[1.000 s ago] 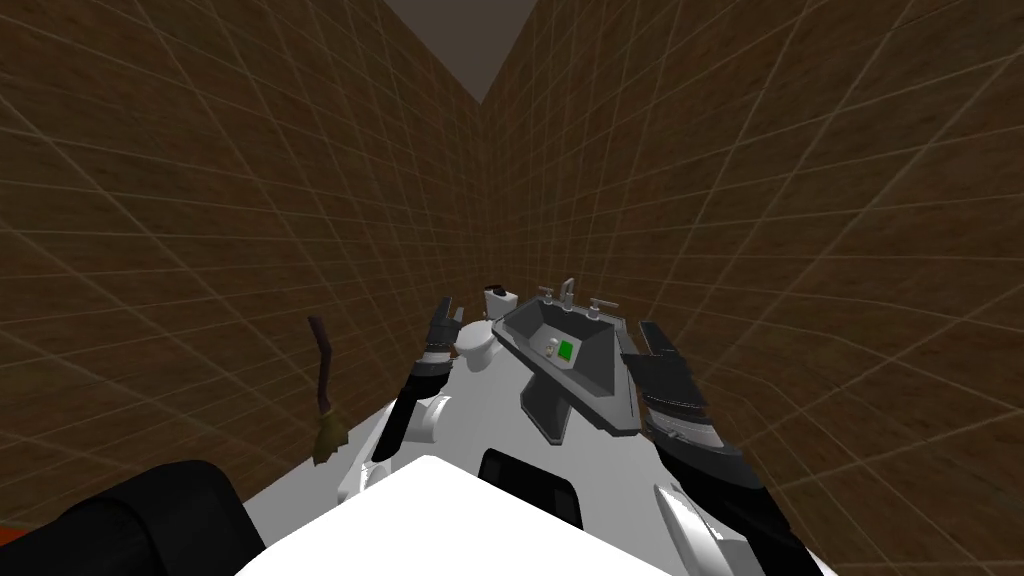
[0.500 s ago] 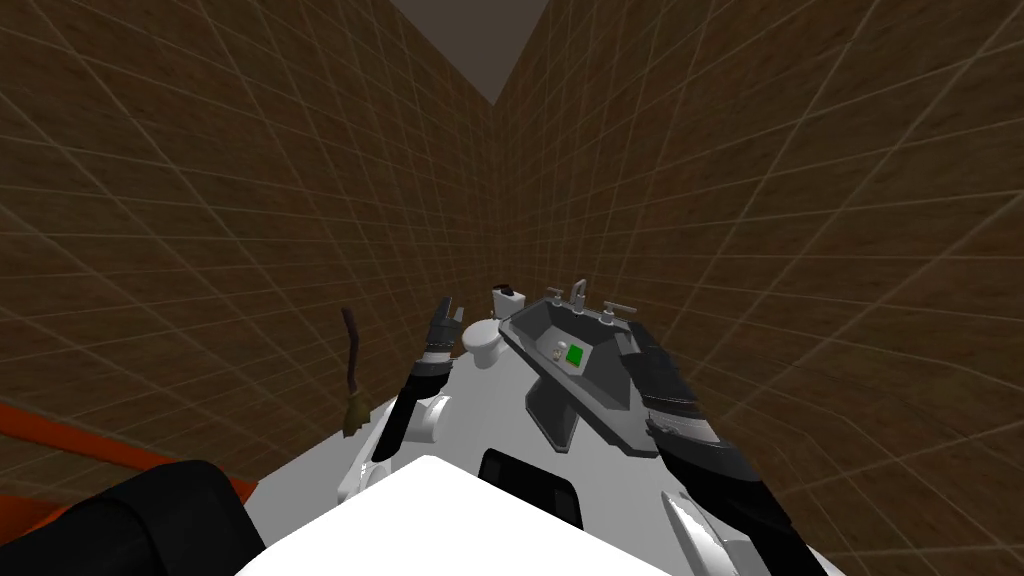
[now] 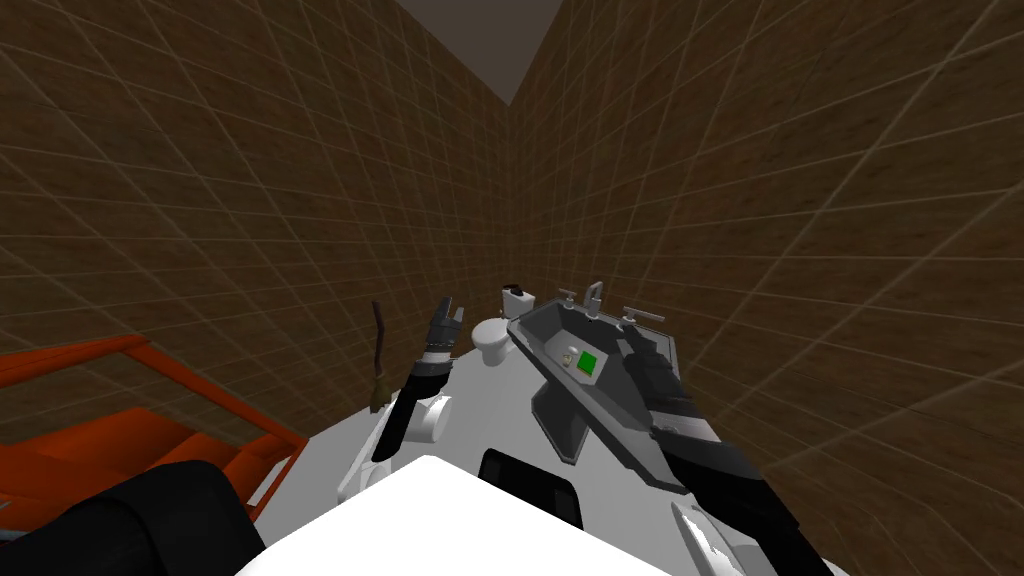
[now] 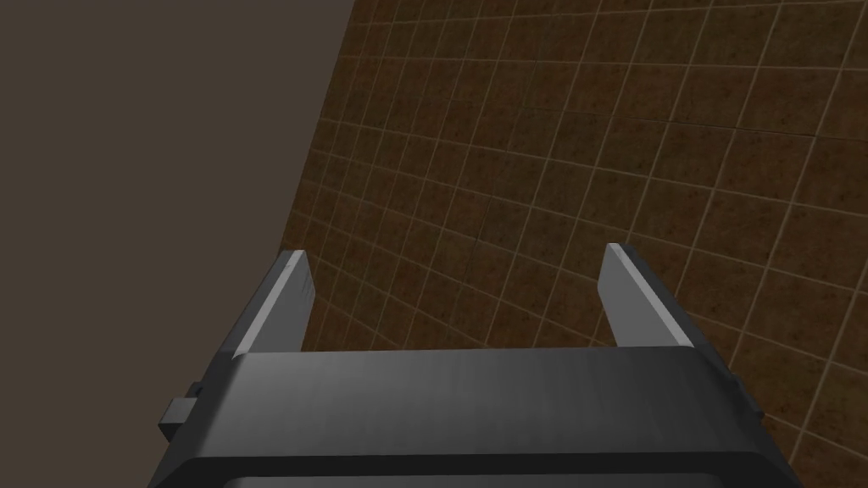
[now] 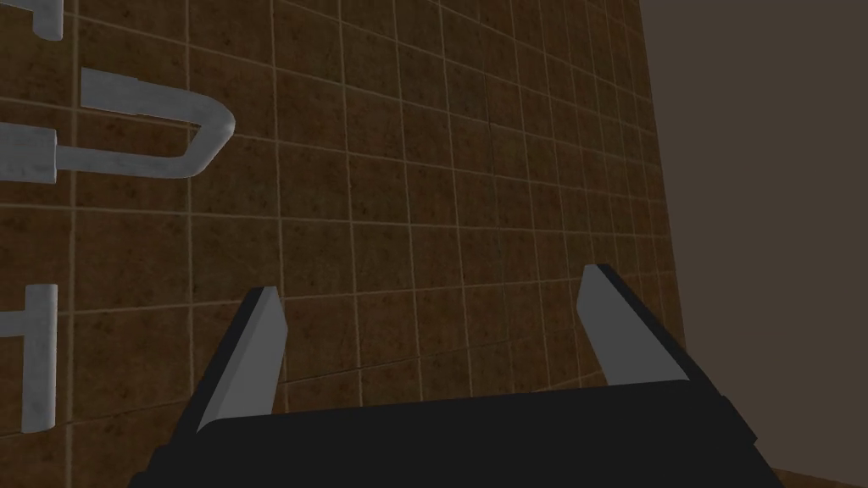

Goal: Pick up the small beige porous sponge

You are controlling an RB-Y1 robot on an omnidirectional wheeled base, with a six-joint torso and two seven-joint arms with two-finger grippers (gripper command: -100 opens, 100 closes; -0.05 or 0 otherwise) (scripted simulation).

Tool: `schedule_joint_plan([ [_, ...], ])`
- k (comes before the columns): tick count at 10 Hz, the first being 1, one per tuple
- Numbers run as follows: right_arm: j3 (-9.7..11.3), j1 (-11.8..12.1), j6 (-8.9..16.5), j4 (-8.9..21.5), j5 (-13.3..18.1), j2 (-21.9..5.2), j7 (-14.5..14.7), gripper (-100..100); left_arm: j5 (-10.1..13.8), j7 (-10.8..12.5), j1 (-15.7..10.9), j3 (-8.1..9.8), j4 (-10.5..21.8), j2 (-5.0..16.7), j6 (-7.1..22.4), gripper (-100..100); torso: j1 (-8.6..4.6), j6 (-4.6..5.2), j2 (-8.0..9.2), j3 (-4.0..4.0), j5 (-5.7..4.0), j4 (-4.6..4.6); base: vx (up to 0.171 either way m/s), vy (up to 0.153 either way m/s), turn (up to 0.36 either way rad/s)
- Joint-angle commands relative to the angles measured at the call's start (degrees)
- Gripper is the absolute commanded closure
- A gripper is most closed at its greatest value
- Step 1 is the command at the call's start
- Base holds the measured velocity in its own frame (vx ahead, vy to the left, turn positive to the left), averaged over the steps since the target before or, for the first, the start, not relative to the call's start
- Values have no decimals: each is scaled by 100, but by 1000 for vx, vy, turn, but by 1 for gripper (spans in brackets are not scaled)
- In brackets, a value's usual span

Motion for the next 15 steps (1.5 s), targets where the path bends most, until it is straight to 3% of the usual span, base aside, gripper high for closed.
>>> schedule_joint_plan([
  [1, 5, 36, 236, -46, 16, -6, 80, -100, 0, 0, 0, 0, 0, 0, 0, 0, 0, 0, 0, 0, 0, 0, 16, -8, 123],
  [6, -48, 241, 1009, -184, 78, -65, 484, -100, 0, 0, 1, 1, 0, 0, 0, 0, 2, 4, -4, -3, 0, -1, 24, -1, 183],
  [8, -48, 241, 1219, -184, 78, -65, 484, -100, 0, 0, 1, 1, 0, 0, 0, 0, 4, 4, -7, -4, 1, -2, 23, 1, 58],
  [13, -129, 492, 2057, -268, 141, -140, 912, -100, 0, 0, 1, 1, 0, 0, 0, 0, 4, 5, -11, -7, 1, -3, 43, 4, 179],
  [15, -129, 492, 2291, -268, 141, -140, 912, -100, 0, 0, 2, 1, 0, 0, 0, 0, 5, 6, -15, -10, 1, -4, 38, 4, 55],
])
